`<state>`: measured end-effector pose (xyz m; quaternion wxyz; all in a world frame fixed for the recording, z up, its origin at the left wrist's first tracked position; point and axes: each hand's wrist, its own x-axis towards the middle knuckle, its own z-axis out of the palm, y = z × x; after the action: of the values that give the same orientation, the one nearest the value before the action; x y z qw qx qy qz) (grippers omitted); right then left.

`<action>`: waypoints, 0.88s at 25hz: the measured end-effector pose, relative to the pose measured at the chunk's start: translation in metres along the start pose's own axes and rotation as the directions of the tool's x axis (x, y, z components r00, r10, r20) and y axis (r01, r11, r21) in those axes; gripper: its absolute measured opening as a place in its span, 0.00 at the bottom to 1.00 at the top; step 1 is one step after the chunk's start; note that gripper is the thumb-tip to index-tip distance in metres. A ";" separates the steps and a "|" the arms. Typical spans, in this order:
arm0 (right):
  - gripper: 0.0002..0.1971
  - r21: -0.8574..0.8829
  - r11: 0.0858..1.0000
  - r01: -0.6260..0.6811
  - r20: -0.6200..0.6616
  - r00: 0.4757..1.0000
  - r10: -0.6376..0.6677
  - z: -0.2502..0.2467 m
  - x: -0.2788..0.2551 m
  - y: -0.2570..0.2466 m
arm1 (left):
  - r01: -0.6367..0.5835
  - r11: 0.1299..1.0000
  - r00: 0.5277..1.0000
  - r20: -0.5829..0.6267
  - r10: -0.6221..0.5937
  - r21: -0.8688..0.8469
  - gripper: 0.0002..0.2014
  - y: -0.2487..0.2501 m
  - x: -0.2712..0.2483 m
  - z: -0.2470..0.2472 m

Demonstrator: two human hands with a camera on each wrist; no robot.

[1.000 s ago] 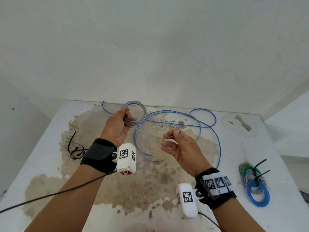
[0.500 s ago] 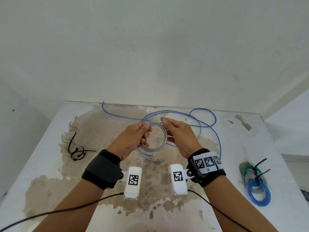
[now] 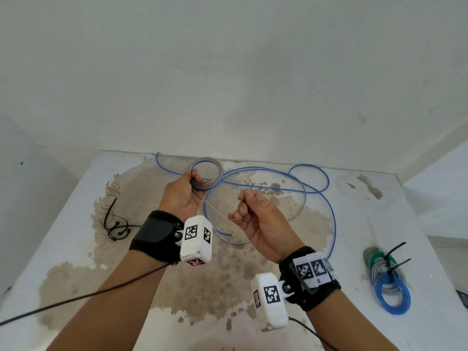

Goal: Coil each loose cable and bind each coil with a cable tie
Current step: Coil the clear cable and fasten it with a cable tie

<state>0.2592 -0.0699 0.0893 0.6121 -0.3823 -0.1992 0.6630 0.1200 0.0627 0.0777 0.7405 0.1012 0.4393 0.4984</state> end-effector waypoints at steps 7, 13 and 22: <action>0.09 -0.046 0.999 0.013 0.060 0.998 -0.010 0.002 -0.012 -0.003 | -0.042 0.998 0.999 -0.031 0.043 0.036 0.14 0.003 0.014 0.004; 0.10 -0.040 0.999 -0.007 0.069 0.998 0.010 -0.002 -0.021 0.000 | -0.026 0.999 0.998 -0.064 0.025 -0.019 0.12 0.012 0.025 0.001; 0.11 0.016 0.999 0.033 -0.055 0.998 -0.032 -0.011 -0.022 -0.022 | -0.010 0.999 0.999 0.041 0.007 0.051 0.12 0.017 0.006 -0.003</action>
<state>0.2813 -0.0892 0.1041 0.6313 -0.3919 -0.1829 0.6438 0.1074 0.0754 0.0826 0.7444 0.1319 0.4361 0.4881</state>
